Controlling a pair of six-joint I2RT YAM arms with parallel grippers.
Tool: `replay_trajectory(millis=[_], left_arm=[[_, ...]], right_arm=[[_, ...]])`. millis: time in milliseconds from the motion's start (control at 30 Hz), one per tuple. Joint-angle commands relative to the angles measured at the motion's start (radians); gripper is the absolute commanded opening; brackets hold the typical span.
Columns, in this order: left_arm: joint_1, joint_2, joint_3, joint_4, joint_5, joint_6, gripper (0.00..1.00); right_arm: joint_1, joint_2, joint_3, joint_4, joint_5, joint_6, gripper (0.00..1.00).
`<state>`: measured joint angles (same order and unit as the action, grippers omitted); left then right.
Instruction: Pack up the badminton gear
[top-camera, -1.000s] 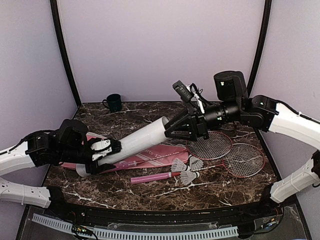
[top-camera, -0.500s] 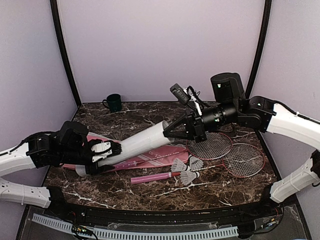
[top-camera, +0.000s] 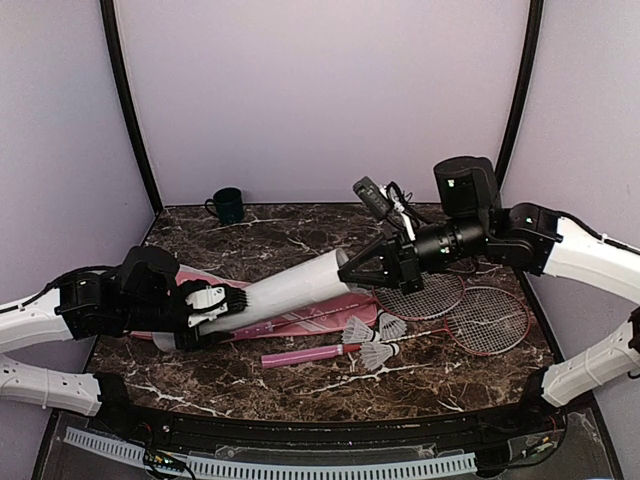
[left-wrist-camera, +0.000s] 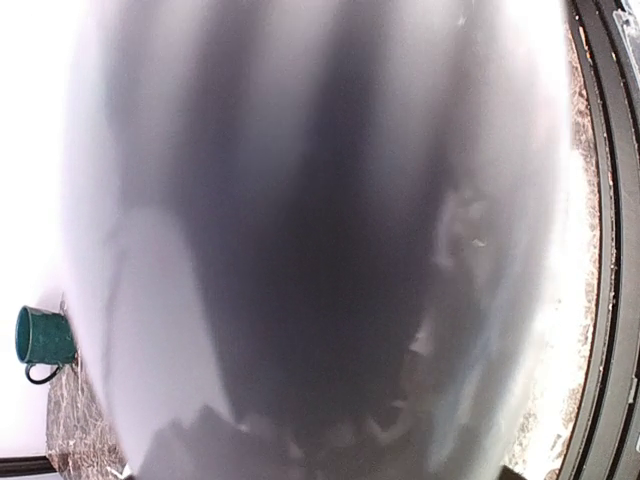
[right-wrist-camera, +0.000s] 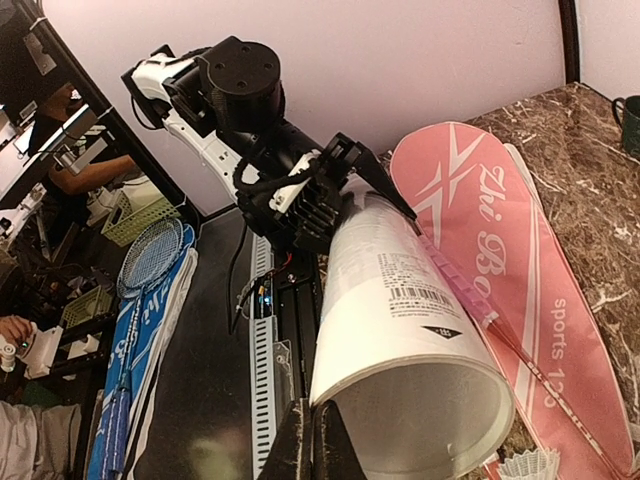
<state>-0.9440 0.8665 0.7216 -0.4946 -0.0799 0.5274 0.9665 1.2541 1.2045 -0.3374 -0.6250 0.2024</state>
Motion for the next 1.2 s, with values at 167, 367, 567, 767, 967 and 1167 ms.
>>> replay_trajectory(millis=[167,367,567,767,967,1167], left_arm=[[0.007,-0.022,-0.019,-0.004,-0.002,-0.028,0.36],[0.007,-0.024,-0.014,-0.017,-0.009,-0.02,0.33],[0.007,-0.04,-0.004,-0.007,-0.069,-0.078,0.33],[0.008,-0.07,0.008,0.015,-0.176,-0.173,0.33],[0.011,-0.064,0.007,0.026,-0.293,-0.252,0.34],[0.014,-0.07,-0.019,0.062,-0.332,-0.282,0.34]], right_arm=[[-0.106,-0.124,-0.083,0.058,-0.051,0.026,0.0],[-0.127,-0.134,-0.094,0.046,-0.051,0.024,0.0],[-0.14,-0.13,-0.071,-0.015,0.033,-0.03,0.0],[-0.152,-0.017,-0.009,-0.133,0.337,-0.124,0.0],[-0.167,0.137,-0.018,-0.124,0.505,-0.151,0.0],[-0.246,0.277,-0.021,-0.174,0.62,-0.157,0.0]])
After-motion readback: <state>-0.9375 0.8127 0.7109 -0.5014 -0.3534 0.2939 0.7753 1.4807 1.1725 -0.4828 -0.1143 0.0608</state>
